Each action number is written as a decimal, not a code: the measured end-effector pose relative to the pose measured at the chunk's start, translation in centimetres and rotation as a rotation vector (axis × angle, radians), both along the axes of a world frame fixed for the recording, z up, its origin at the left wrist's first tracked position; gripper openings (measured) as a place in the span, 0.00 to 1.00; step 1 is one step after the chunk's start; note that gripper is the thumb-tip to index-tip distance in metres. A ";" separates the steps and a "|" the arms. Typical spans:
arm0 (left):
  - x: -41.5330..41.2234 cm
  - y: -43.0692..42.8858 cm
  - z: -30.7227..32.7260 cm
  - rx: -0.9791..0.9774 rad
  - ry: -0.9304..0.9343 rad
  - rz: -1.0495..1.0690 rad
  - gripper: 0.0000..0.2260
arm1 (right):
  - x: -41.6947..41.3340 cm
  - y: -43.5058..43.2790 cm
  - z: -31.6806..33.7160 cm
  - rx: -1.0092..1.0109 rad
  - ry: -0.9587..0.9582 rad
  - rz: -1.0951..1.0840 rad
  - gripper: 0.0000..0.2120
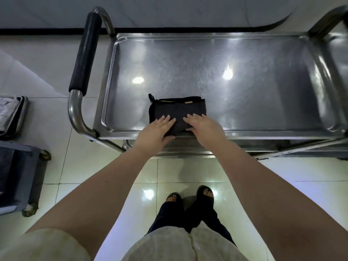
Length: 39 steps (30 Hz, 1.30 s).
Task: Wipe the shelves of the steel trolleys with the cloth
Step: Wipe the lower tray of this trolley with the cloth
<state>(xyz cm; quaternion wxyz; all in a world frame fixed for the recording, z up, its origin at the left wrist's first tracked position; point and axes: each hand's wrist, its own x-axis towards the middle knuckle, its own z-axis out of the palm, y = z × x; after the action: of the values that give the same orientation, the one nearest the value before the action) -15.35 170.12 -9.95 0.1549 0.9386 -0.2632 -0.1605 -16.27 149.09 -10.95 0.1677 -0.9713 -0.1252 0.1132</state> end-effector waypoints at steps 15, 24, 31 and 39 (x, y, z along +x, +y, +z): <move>-3.6 -6.9 12.7 -0.139 -0.494 -0.066 0.16 | -4.7 -8.4 13.7 0.020 -0.171 -0.112 0.09; -11.6 -14.3 7.0 -0.254 -0.417 -0.027 0.15 | -13.3 -15.3 8.0 0.062 -0.141 -0.167 0.10; -10.3 -17.1 -4.4 -0.091 -0.248 -0.079 0.17 | -14.2 -17.6 -3.1 0.060 -0.022 -0.262 0.10; -2.5 -21.7 -17.8 0.019 -0.454 -0.115 0.14 | -6.4 -21.2 -16.2 -0.071 -0.128 -0.317 0.14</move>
<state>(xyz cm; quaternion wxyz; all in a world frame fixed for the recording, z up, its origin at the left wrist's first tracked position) -17.88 148.38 -27.76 0.0735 0.9354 -0.3430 0.0435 -22.70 127.88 -27.13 0.1406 -0.9894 0.0233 0.0275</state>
